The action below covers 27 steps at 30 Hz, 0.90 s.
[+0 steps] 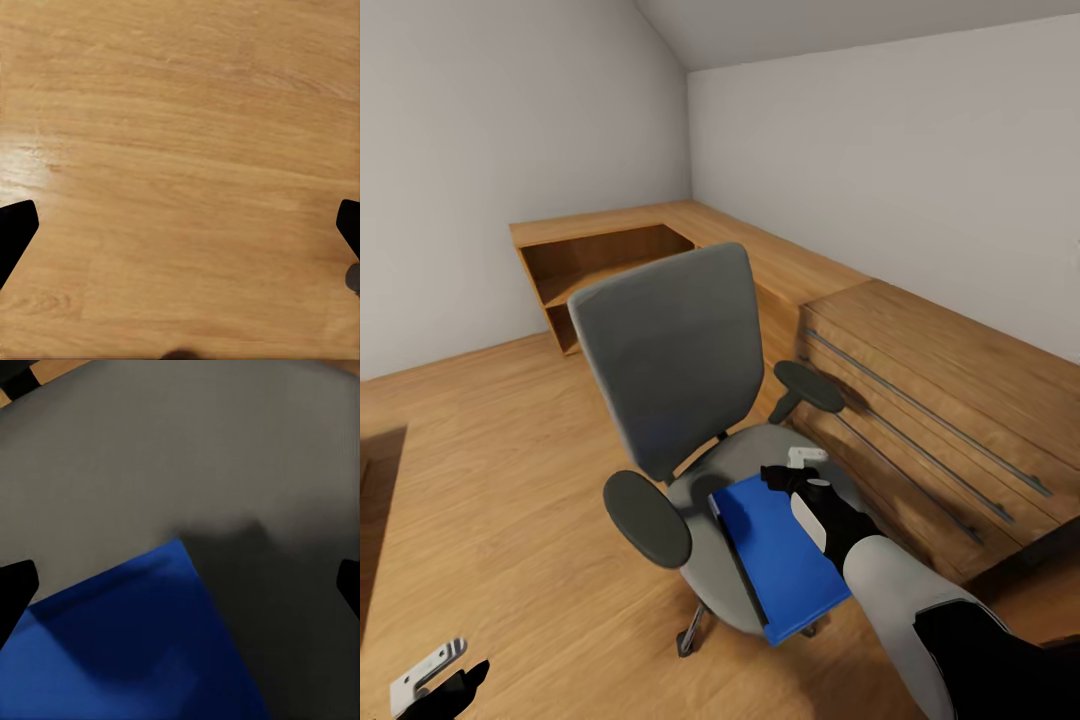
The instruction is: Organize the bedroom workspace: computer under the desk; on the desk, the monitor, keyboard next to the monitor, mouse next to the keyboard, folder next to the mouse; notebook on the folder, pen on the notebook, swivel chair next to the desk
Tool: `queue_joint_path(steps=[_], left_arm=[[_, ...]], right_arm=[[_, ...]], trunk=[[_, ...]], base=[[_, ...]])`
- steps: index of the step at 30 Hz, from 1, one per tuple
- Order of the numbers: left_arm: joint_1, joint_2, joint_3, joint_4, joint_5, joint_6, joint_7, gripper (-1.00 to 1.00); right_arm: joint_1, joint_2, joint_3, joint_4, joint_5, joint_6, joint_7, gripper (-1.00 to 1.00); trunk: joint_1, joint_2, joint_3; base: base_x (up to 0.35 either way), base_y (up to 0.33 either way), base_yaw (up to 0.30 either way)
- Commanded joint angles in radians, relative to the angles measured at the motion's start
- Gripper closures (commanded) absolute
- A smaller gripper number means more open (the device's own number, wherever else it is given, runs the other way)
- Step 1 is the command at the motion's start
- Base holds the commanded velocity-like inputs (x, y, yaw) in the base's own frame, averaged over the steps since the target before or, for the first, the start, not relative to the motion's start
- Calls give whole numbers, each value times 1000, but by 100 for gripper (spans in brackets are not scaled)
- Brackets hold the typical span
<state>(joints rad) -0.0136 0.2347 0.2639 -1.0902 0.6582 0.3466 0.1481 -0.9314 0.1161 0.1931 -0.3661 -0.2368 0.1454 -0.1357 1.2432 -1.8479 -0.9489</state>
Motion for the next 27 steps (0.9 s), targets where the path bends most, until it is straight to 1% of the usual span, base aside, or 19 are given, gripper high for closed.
queue_joint_path(steps=[1,12,19,27], left_arm=[[0,0,0,-2,11,5,7,-100],[0,0,0,-2,11,5,7,-100],[0,0,0,-2,11,5,7,-100],[0,0,0,-2,11,5,7,-100]], right_arm=[[0,-1,9,37,-12,5,-8,-100],[0,-2,8,36,-12,3,-8,-100],[0,-2,8,36,-12,2,-8,-100],[0,-2,8,36,-12,0,-8,-100]], trunk=[[0,0,-1],[0,0,-1],[0,0,-1],[0,0,-1]], base=[[-34,0,0],[-75,0,0],[-212,0,0],[-25,0,0]])
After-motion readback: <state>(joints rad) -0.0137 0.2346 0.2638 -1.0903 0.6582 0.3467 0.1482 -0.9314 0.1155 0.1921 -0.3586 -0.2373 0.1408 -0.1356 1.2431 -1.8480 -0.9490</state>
